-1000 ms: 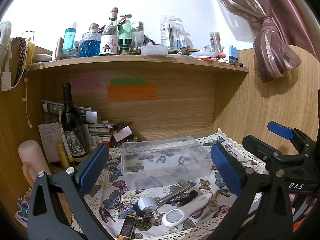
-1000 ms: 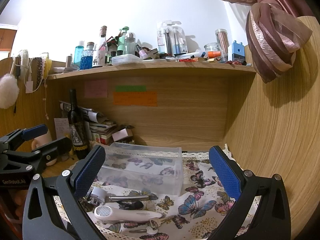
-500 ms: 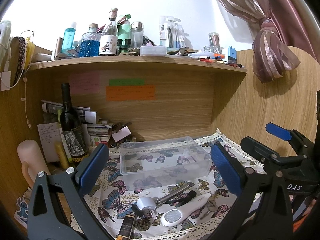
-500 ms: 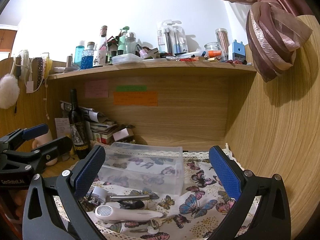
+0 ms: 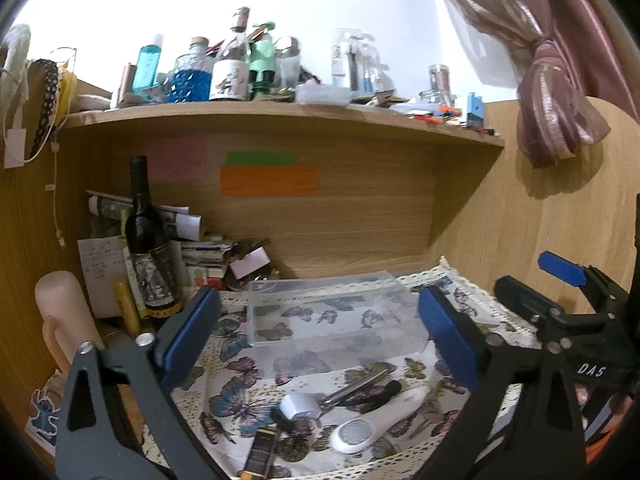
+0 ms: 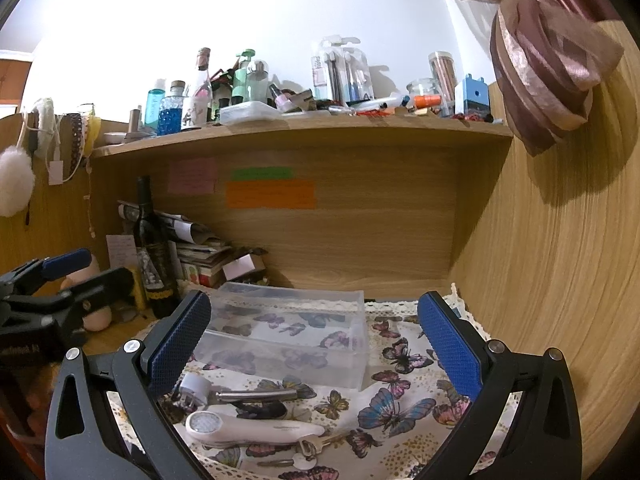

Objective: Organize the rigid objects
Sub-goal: 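Grasp the black-and-gold bottle with the left tool while the right tool grasps the keys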

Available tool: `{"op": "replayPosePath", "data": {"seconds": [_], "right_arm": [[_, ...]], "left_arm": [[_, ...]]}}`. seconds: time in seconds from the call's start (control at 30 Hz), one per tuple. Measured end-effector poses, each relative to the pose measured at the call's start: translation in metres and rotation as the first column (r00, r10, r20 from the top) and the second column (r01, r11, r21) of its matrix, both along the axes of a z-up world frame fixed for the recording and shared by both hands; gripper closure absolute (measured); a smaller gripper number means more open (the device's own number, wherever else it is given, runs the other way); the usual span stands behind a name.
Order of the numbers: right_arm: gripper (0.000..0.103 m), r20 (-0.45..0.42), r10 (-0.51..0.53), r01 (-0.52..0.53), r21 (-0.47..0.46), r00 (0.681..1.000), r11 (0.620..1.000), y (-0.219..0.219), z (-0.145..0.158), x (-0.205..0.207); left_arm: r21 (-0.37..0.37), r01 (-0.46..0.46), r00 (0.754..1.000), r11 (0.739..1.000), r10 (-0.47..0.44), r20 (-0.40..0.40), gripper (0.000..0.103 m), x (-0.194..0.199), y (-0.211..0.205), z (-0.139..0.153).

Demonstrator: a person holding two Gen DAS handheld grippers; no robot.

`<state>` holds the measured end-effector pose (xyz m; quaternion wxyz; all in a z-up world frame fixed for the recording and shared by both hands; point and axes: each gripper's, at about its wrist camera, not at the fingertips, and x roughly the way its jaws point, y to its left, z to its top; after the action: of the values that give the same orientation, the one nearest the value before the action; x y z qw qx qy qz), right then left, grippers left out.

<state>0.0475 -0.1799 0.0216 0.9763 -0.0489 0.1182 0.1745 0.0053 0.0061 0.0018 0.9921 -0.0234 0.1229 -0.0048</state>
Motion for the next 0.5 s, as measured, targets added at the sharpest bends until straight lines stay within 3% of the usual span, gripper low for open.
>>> {"op": "replayPosePath", "data": {"seconds": [0.03, 0.23, 0.5], "right_arm": [[0.001, -0.009, -0.001, 0.001, -0.001, 1.0, 1.0, -0.001, -0.002, 0.003], [0.014, -0.094, 0.002, -0.005, -0.033, 0.996, 0.999, -0.011, -0.024, 0.017], [0.014, -0.306, 0.066, -0.083, -0.043, 0.95, 0.996, -0.01, -0.072, 0.039]], "left_arm": [[0.0, -0.01, 1.0, 1.0, 0.01, -0.014, 0.016, 0.002, 0.004, -0.001], [0.005, -0.07, 0.987, 0.998, 0.07, -0.143, 0.022, 0.015, 0.036, -0.029], [0.011, -0.103, 0.933, 0.995, 0.101, -0.345, 0.033, 0.019, 0.062, -0.089]]}}
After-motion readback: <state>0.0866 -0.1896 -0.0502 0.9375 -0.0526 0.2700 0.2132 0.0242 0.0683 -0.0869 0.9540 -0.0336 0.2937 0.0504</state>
